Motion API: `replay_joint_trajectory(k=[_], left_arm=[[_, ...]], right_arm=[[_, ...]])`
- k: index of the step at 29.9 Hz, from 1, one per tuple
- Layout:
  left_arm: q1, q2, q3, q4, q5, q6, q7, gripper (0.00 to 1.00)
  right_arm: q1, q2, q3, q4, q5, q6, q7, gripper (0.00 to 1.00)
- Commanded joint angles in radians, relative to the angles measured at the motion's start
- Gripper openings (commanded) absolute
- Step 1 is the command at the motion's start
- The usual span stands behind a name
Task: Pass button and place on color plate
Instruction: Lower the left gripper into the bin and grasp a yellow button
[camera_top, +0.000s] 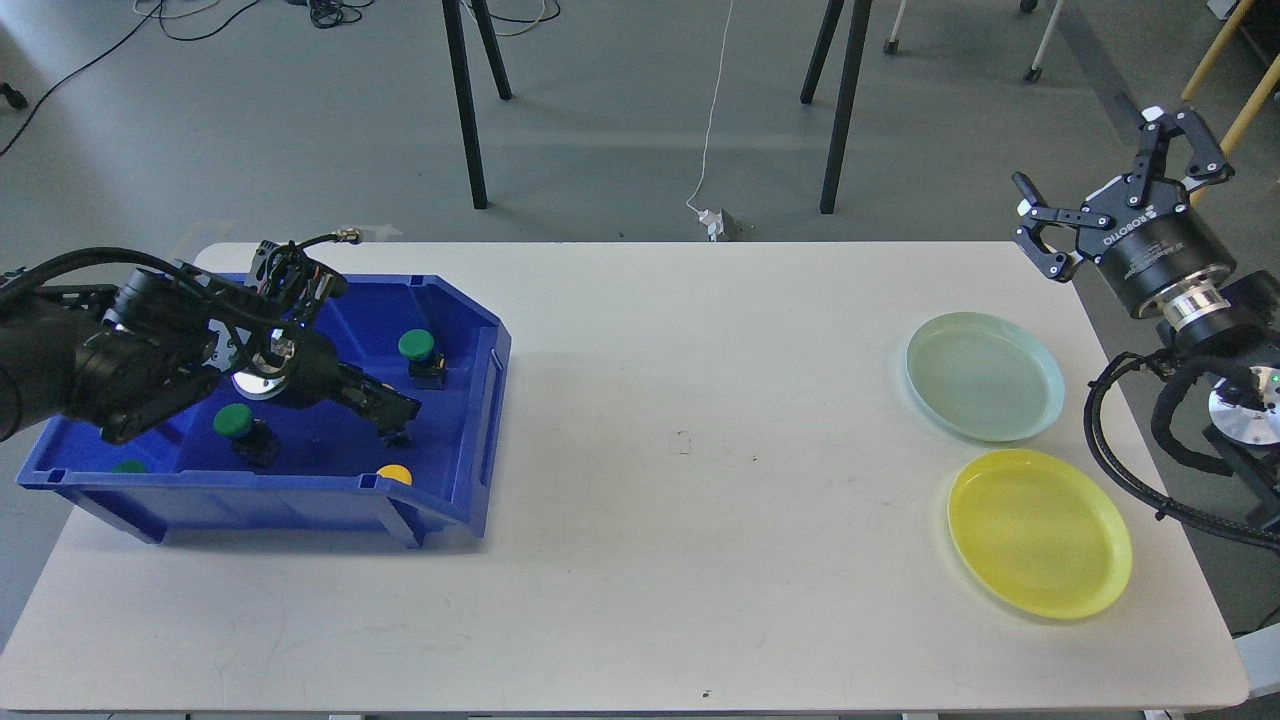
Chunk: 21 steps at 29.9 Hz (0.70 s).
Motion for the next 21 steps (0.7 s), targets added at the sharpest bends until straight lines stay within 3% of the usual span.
replay_joint_trajectory(k=[1, 11, 16, 21], left_arm=[[0.002, 0.001, 0.002, 0.000, 0.004, -0.002, 0.000, 0.75], [0.006, 0.006, 0.014, -0.005, 0.013, 0.038, 0.000, 0.47], [0.005, 0.007, 0.011, -0.011, 0.013, 0.086, 0.000, 0.44], [0.002, 0.016, 0.014, -0.014, 0.017, 0.109, 0.000, 0.32]], right_arm=[[0.000, 0.000, 0.000, -0.002, 0.000, 0.000, 0.000, 1.00], [-0.009, 0.000, 0.000, -0.003, 0.000, 0.000, 0.000, 1.00], [-0.017, 0.000, 0.000, -0.003, 0.000, 0.000, 0.000, 1.00], [-0.018, 0.000, 0.000, -0.003, 0.000, 0.000, 0.000, 1.00]])
